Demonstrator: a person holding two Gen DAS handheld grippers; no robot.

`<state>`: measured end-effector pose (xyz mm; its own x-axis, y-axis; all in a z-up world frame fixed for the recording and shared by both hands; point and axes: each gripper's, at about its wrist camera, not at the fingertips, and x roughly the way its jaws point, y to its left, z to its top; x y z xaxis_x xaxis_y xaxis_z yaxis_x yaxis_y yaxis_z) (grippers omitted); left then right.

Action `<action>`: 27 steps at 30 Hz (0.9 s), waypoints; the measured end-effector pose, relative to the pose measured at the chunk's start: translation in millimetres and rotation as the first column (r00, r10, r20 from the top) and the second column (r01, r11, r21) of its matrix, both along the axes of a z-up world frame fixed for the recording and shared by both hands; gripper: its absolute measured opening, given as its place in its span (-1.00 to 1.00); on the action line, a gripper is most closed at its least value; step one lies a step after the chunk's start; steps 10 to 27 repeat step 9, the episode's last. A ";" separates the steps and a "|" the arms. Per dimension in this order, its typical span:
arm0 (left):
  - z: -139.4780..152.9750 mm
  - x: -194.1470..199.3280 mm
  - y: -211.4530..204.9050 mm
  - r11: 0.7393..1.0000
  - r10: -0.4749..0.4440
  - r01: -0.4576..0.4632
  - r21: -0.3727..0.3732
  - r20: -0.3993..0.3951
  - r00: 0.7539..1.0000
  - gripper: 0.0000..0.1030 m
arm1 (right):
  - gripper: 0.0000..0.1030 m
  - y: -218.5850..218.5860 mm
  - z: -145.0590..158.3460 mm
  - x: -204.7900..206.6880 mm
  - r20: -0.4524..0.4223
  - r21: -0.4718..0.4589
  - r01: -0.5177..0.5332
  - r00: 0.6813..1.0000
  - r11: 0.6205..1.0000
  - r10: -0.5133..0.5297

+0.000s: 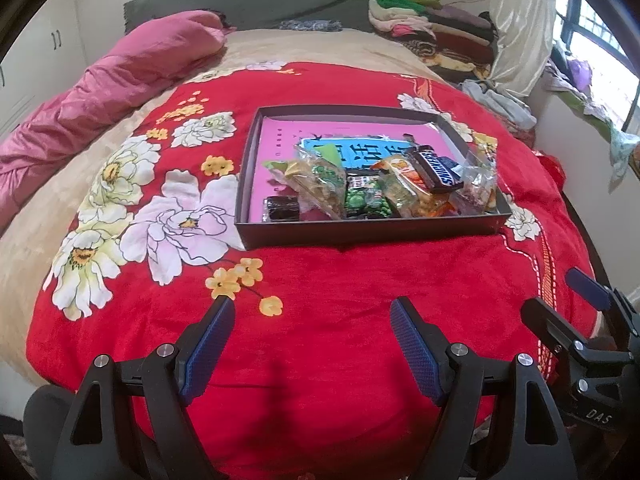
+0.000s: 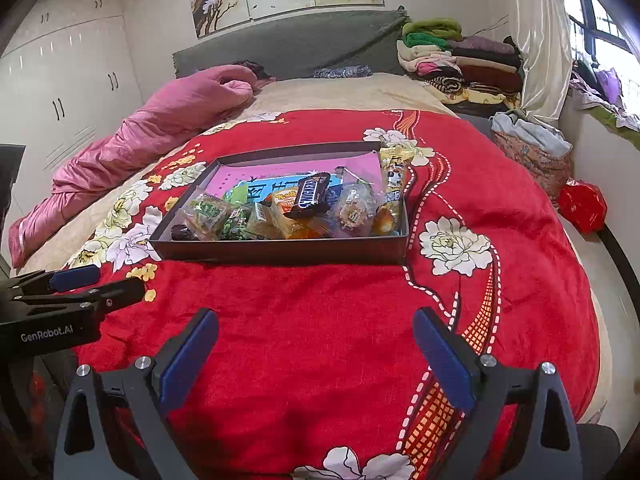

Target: Organize snacks

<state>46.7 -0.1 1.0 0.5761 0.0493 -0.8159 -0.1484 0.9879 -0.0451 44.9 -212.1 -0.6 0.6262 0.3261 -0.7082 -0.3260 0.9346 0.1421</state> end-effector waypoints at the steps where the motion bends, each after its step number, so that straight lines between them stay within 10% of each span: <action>1: -0.7 0.4 0.5 1.000 0.006 -0.006 0.000 -0.002 1.000 0.57 | 0.91 -0.2 -0.2 0.1 0.000 0.000 0.000 1.000 1.000 0.000; 27: -8.1 6.9 14.7 0.999 0.044 -0.043 -0.007 0.029 0.999 0.57 | 0.91 -4.7 -2.6 6.5 0.005 0.002 0.018 1.000 1.000 -0.018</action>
